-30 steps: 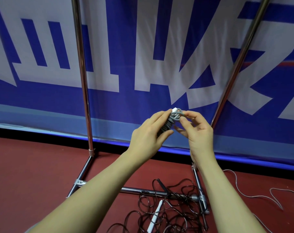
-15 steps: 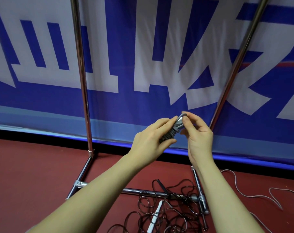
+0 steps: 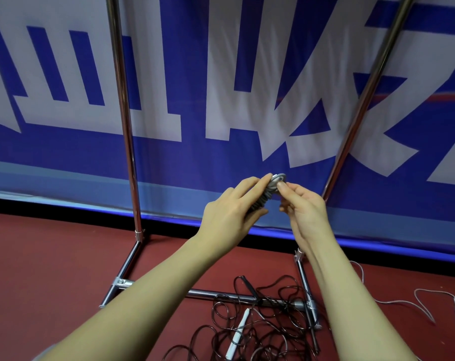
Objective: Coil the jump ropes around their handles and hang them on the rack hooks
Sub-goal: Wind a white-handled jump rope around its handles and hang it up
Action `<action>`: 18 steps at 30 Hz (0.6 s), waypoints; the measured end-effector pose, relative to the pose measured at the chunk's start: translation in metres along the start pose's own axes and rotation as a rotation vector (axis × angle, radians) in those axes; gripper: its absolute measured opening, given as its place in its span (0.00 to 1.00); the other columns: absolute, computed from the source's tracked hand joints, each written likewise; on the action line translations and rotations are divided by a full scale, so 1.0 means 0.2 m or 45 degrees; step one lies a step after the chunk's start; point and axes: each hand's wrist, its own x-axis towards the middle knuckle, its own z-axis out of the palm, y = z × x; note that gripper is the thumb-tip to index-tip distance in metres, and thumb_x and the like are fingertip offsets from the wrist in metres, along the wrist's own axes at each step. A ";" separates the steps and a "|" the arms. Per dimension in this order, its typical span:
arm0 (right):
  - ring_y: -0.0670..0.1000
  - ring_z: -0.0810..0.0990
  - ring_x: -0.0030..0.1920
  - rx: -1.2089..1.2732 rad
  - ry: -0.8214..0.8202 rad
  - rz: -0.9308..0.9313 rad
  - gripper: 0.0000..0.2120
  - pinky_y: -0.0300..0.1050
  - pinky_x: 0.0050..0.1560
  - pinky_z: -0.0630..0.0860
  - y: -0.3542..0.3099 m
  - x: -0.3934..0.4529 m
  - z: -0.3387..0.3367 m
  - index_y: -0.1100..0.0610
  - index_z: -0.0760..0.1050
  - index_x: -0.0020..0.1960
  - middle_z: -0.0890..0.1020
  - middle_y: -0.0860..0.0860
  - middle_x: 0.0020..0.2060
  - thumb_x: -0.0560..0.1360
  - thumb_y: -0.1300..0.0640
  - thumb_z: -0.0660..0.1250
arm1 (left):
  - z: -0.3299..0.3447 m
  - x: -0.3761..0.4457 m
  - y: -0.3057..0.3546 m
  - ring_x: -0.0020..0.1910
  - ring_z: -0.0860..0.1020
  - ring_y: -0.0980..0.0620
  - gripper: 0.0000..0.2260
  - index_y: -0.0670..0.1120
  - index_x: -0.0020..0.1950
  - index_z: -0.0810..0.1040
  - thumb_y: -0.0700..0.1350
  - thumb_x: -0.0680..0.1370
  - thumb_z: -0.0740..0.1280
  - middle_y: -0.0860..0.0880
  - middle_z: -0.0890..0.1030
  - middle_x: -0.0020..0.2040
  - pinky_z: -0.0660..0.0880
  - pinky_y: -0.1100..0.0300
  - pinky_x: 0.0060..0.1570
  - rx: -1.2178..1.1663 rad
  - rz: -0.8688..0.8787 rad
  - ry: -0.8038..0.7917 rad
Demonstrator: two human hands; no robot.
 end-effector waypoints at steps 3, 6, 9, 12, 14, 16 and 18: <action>0.47 0.74 0.40 0.006 -0.037 -0.045 0.05 0.40 0.40 0.70 -0.03 0.00 0.00 0.58 0.81 0.45 0.82 0.50 0.38 0.76 0.63 0.67 | -0.02 0.01 -0.01 0.51 0.76 0.49 0.29 0.61 0.75 0.53 0.52 0.78 0.64 0.59 0.68 0.65 0.78 0.50 0.31 -0.043 0.000 -0.038; 0.46 0.73 0.35 0.033 -0.035 -0.063 0.06 0.40 0.39 0.69 -0.05 -0.01 0.01 0.59 0.79 0.42 0.81 0.46 0.32 0.75 0.66 0.66 | -0.04 0.02 -0.02 0.52 0.75 0.49 0.30 0.61 0.76 0.52 0.52 0.79 0.63 0.58 0.68 0.65 0.78 0.49 0.34 -0.060 0.024 -0.055; 0.47 0.71 0.33 0.010 -0.003 -0.059 0.09 0.40 0.38 0.68 -0.05 -0.01 0.02 0.59 0.77 0.39 0.78 0.45 0.27 0.75 0.69 0.64 | -0.04 0.02 -0.03 0.52 0.75 0.48 0.30 0.62 0.76 0.51 0.52 0.78 0.63 0.57 0.67 0.66 0.78 0.48 0.36 -0.068 0.054 -0.089; 0.49 0.72 0.34 -0.019 0.043 -0.068 0.09 0.42 0.38 0.69 -0.04 -0.01 0.04 0.60 0.76 0.38 0.78 0.47 0.28 0.74 0.70 0.64 | -0.03 0.02 -0.03 0.50 0.76 0.47 0.30 0.61 0.76 0.52 0.52 0.77 0.62 0.56 0.68 0.66 0.78 0.49 0.34 -0.031 0.099 -0.086; 0.49 0.74 0.35 -0.001 0.035 -0.071 0.08 0.42 0.37 0.71 -0.04 -0.02 0.04 0.60 0.77 0.40 0.79 0.49 0.31 0.74 0.69 0.64 | -0.03 0.03 -0.03 0.47 0.76 0.48 0.29 0.60 0.76 0.54 0.53 0.77 0.61 0.57 0.68 0.65 0.77 0.51 0.31 0.012 0.106 -0.041; 0.46 0.75 0.35 0.053 -0.044 -0.069 0.05 0.40 0.37 0.72 -0.05 -0.02 0.02 0.61 0.78 0.44 0.80 0.49 0.33 0.75 0.68 0.65 | -0.03 0.03 -0.03 0.43 0.75 0.48 0.26 0.60 0.76 0.56 0.55 0.77 0.57 0.57 0.68 0.64 0.76 0.53 0.27 0.060 0.095 0.008; 0.45 0.74 0.34 0.116 -0.166 -0.054 0.03 0.41 0.39 0.72 -0.05 -0.02 0.00 0.61 0.78 0.48 0.79 0.50 0.37 0.76 0.64 0.66 | -0.03 0.04 -0.04 0.42 0.74 0.48 0.25 0.60 0.75 0.58 0.55 0.77 0.56 0.56 0.70 0.64 0.75 0.54 0.25 0.084 0.071 0.033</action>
